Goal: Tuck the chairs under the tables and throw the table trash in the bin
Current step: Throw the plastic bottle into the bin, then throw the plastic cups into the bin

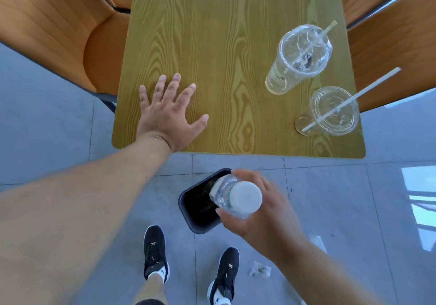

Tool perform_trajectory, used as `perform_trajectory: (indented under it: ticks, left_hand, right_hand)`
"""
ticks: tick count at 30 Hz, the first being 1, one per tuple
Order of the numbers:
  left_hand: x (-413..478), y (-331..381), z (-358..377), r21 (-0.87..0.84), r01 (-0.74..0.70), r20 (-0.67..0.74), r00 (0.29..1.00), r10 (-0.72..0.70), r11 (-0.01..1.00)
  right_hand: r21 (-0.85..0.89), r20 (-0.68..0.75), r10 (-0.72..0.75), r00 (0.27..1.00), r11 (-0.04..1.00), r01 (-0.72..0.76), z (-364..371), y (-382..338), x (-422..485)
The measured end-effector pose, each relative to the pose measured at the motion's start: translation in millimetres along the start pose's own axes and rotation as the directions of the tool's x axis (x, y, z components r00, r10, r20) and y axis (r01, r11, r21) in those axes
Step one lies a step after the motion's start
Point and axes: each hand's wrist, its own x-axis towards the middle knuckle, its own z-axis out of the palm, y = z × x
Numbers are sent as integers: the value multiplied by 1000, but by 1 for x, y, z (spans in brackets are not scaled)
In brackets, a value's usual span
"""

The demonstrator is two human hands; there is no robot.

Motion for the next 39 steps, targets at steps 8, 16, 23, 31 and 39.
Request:
perform_trajectory:
  ticks: [8,16,23,31,39]
  left_hand:
    - [-1,-1,0,-2,-8,1,1000,8,1000]
    - [0,-3,1,3,-14,-11,1000,14,1000]
    - [1,-4,3,14,-21,-13,1000,21,1000]
    - [1,-3,2,-2,-13,-8,1000,13,1000]
    - [1,-2,2,14,1,6,1000,-1,1000]
  right_hand:
    - [-53,32,-53,998,997,54,3,9,9]
    - [-204,-451,-155,879,977,67,-95,-37,134]
    - [-84,-757,-4,653,992,-92,-135,-26,161]
    - [173,-403,325,855,945,-277,-131,-3,188]
    - [32,-311,144,939,989,-141,-97,-16,199]
